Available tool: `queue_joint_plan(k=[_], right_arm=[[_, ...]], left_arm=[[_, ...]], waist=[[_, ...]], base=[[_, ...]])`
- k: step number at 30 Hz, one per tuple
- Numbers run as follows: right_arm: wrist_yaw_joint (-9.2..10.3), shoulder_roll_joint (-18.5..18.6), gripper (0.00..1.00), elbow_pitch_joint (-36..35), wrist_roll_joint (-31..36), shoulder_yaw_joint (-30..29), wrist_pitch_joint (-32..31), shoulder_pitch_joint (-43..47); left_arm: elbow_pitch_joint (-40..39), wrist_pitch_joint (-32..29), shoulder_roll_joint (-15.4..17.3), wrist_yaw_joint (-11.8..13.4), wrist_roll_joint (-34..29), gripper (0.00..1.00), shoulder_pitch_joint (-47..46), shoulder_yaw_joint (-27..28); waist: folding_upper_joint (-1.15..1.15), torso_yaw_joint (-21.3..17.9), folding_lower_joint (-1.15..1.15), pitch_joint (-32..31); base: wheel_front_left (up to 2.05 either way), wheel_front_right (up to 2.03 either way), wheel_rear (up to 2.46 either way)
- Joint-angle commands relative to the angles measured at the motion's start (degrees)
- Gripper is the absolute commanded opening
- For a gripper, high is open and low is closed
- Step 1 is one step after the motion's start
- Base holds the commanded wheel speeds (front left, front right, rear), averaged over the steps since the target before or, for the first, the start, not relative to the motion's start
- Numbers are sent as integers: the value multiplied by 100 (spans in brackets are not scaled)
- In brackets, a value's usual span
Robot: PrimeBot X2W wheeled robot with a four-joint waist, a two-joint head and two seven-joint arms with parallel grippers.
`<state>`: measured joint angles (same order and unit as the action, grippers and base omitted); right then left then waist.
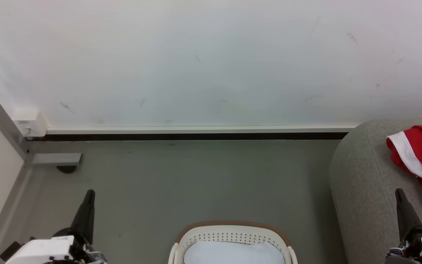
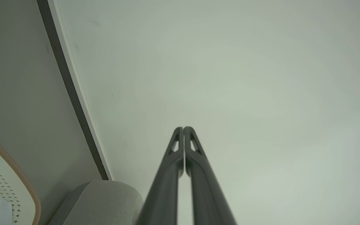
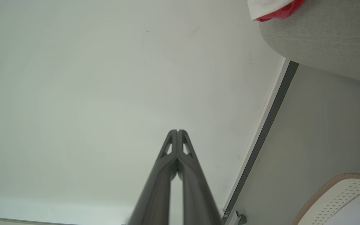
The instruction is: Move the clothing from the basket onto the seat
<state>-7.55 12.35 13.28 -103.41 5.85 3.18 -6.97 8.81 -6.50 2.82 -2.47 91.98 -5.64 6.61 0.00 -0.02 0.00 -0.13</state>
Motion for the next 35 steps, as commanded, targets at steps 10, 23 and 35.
queue_joint_plan(k=[10,23,35], right_arm=[[12,120,0,-40,-109,103,104,-10],[12,214,0,-85,-227,239,220,-13],[12,322,0,-123,-326,366,330,-20]], left_arm=[[-20,-16,11,-3,74,0,-44,14],[-22,-15,11,-2,74,0,-43,13],[-24,-15,11,-2,75,0,-42,13]], waist=[[0,0,0,1],[0,1,0,2],[0,1,0,3]], base=[[0,0,0],[0,0,0],[0,0,0]])
